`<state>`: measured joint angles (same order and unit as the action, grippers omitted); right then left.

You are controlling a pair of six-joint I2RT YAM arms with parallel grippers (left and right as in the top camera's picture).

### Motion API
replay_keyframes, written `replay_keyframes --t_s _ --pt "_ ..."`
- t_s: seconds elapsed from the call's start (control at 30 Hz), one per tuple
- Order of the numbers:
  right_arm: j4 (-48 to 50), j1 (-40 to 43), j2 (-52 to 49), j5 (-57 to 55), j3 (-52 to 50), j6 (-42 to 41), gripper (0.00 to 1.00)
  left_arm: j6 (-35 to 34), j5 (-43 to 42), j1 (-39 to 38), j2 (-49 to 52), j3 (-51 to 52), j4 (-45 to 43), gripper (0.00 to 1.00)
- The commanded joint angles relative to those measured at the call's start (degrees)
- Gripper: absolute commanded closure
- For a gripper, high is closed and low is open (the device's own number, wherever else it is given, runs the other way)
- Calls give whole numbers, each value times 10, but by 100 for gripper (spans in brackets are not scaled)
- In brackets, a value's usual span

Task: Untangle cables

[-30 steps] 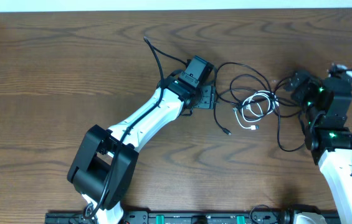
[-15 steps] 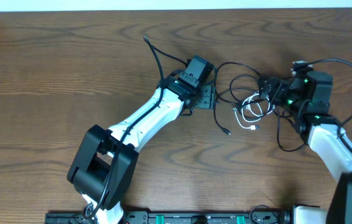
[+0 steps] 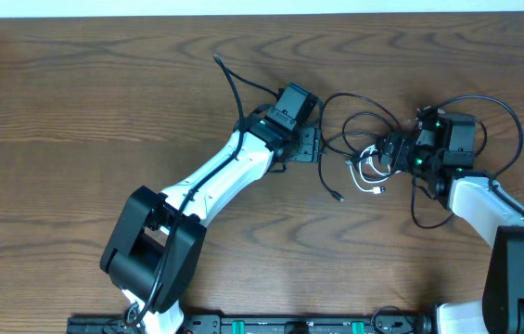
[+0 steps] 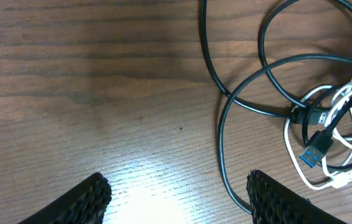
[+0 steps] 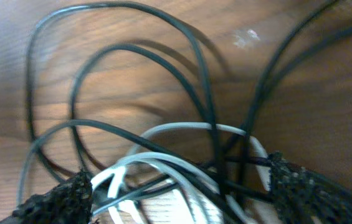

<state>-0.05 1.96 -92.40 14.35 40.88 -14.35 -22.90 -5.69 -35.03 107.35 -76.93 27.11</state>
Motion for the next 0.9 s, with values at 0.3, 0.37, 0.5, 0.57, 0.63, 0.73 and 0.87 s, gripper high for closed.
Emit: replay_keyframes --t_s 0.3,0.37,0.5,0.57,0.63,0.73,0.87 --pt "-37 -6 -4 -68 4 135 33 -5 3 1 -16 1 2 29" --pt "-36 -6 -6 -68 4 145 53 -5 3 1 -16 1 2 29" --pt "-37 -6 -6 -70 4 149 90 -5 3 1 -16 1 4 29" --pt "-38 -6 -6 -83 4 148 99 -5 3 1 -16 1 6 29" --pt "-36 -6 -6 -84 4 145 99 -5 3 1 -16 1 7 29" --pt "-26 -6 -4 -75 5 139 99 -5 3 1 -16 1 9 29" --pt "-40 -6 19 -45 24 135 99 -5 3 1 -16 1 8 29"
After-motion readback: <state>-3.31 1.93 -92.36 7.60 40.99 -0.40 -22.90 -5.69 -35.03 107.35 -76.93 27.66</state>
